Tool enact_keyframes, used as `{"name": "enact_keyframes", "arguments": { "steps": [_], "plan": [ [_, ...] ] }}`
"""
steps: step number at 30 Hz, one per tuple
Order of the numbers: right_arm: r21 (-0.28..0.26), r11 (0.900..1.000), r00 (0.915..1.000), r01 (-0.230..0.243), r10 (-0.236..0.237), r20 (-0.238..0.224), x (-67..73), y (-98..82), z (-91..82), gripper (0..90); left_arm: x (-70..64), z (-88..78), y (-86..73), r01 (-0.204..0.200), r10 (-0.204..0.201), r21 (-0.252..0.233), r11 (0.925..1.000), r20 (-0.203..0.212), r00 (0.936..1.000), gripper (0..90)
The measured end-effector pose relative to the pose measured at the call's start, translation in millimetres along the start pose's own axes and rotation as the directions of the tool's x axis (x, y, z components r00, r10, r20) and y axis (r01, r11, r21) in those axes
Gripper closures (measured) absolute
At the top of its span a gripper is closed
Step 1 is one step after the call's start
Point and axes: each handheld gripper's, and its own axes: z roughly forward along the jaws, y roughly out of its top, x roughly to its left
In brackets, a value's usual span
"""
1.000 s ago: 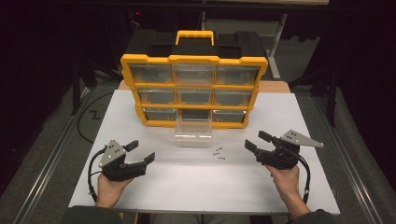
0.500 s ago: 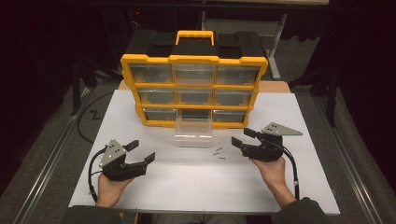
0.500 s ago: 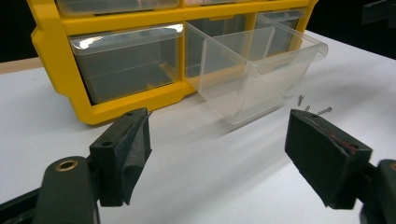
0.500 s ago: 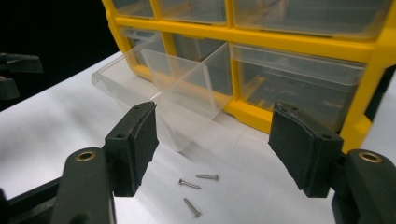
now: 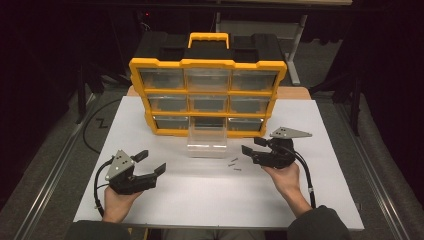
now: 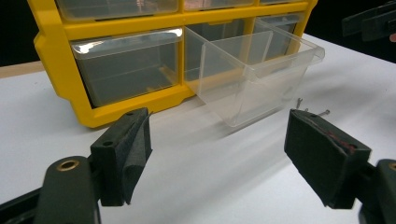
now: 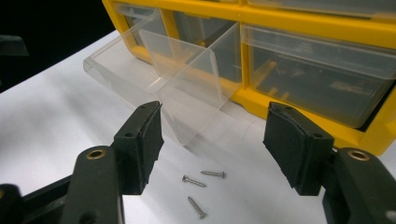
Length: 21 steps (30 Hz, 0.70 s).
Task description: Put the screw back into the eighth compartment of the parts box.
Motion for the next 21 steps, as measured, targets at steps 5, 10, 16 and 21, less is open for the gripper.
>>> {"name": "enact_keyframes", "arguments": {
  "steps": [5, 10, 16, 21],
  "plan": [
    [0.052, 0.999, 0.9999, 0.014, -0.015, 0.001, 0.7, 2.4, 3.2, 42.7, 0.6, 1.4, -0.2, 0.001, -0.001, 0.008, 1.0, -0.001, 1.0, 23.3],
    [0.095, 0.995, 0.9996, 0.027, -0.027, 0.005, 0.2, 4.8, 6.3, 44.7, 0.2, 1.0, -0.1, 0.002, -0.002, 0.007, 1.0, -0.002, 1.0, 23.3],
    [0.147, 0.987, 0.998, 0.061, -0.062, 0.005, 4.2, 8.5, 8.7, 48.7, 0.1, 1.4, -0.3, 0.0, 0.0, 0.011, 0.9999, -0.003, 1.0, 23.4],
    [0.216, 0.972, 0.995, 0.092, -0.098, 0.017, 5.6, 13.1, 12.9, 51.0, 0.2, 1.7, -0.3, -0.001, 0.001, 0.014, 0.9999, -0.004, 1.0, 23.5]
  ]
}}
